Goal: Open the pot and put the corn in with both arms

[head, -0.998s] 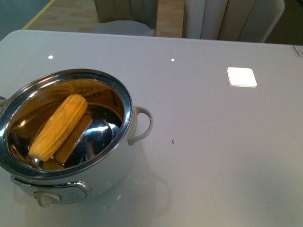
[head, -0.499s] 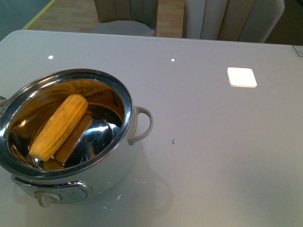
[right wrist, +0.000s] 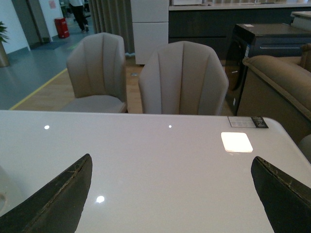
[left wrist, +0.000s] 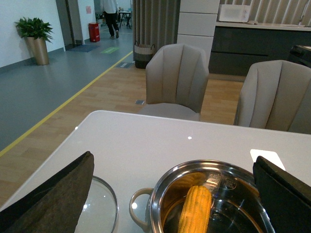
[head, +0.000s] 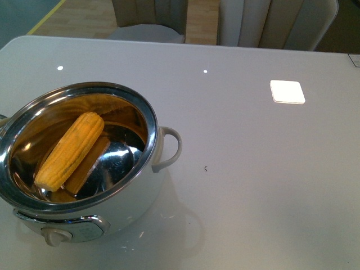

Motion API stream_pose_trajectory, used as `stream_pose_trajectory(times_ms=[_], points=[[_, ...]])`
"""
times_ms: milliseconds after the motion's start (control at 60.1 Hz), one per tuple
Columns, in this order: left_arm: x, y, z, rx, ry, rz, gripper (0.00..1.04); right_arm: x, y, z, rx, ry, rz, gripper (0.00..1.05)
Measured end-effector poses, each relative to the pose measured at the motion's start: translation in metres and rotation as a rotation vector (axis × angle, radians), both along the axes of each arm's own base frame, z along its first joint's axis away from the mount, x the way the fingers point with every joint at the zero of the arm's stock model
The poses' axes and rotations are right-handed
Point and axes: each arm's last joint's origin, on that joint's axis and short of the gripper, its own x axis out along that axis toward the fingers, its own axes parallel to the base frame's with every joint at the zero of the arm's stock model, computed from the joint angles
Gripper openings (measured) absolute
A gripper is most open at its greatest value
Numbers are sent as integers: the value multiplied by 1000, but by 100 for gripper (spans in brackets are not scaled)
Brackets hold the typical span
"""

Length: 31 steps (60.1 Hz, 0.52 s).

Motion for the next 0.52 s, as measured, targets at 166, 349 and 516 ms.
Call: stream_pose_trajectory(times_ms=[166,349,516], points=[[0,0,0,0,0,0,98,0,0,0,0,0,0,96],[0,0,0,0,0,0,98,0,0,0,0,0,0,96],[0,0,0,0,0,0,98,0,0,0,0,0,0,96]])
